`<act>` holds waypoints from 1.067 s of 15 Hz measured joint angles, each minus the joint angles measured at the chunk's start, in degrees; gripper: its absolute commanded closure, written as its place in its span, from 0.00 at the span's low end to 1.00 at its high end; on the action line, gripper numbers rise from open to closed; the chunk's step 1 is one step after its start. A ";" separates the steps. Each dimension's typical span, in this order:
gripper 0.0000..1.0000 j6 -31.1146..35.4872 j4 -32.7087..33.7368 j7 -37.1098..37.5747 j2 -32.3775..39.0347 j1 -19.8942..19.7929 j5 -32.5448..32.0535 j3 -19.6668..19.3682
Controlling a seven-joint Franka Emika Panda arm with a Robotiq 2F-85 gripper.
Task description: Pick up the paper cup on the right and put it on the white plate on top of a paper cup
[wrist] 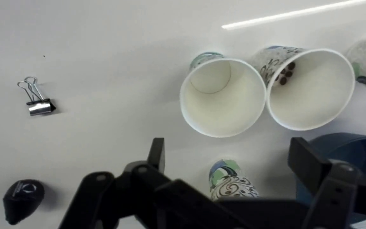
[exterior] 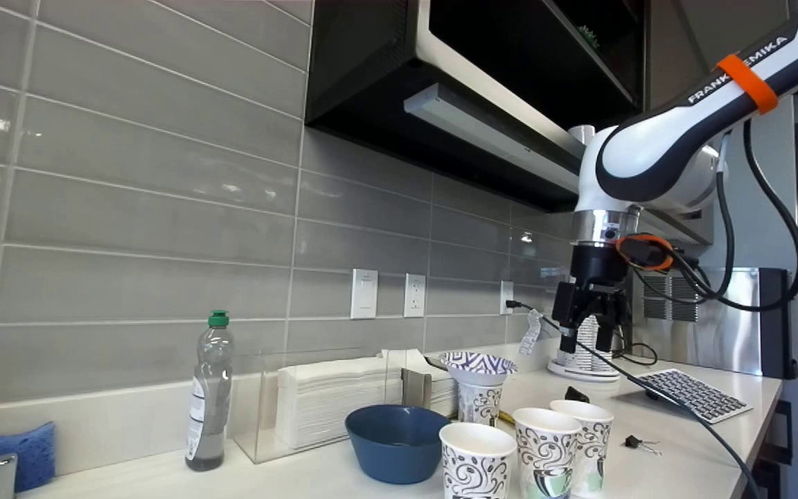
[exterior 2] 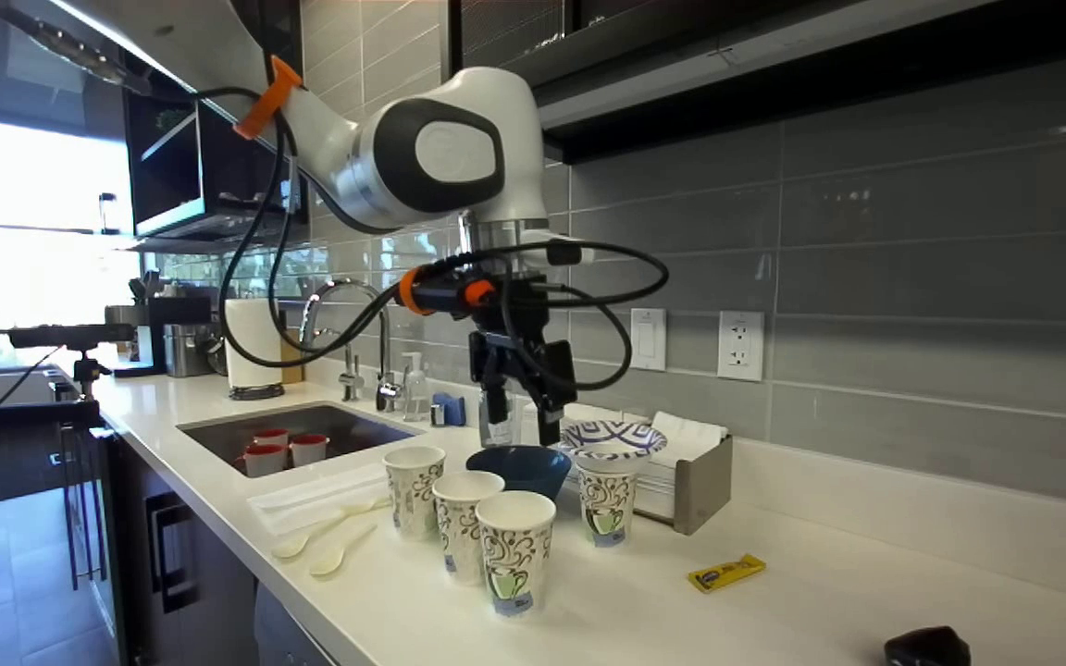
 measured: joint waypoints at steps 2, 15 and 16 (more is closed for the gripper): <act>0.00 0.44 -0.62 0.23 0.91 -1.38 -0.48 -0.45; 0.06 7.75 -3.00 -9.90 8.82 -1.61 -0.38 -1.75; 0.24 8.17 -3.09 -10.57 9.22 -1.61 -0.38 -1.83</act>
